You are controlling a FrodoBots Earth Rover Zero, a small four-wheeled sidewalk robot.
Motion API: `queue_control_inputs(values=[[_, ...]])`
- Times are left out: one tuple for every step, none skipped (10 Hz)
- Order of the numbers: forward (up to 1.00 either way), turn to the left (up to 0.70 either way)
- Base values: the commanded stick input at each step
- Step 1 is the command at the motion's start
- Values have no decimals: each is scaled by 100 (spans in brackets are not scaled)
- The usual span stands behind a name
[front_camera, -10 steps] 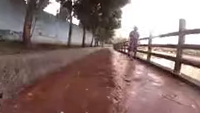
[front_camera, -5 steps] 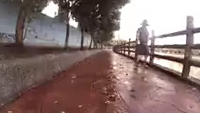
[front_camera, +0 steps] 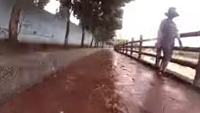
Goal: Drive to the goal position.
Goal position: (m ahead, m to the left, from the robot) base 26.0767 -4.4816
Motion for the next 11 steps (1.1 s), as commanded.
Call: queue_control_inputs(values=[[70, 0], [70, 0], [70, 0], [70, 0], [70, 0], [70, 0], [70, 0], [70, 0], [70, 0], [70, 0], [70, 0]])
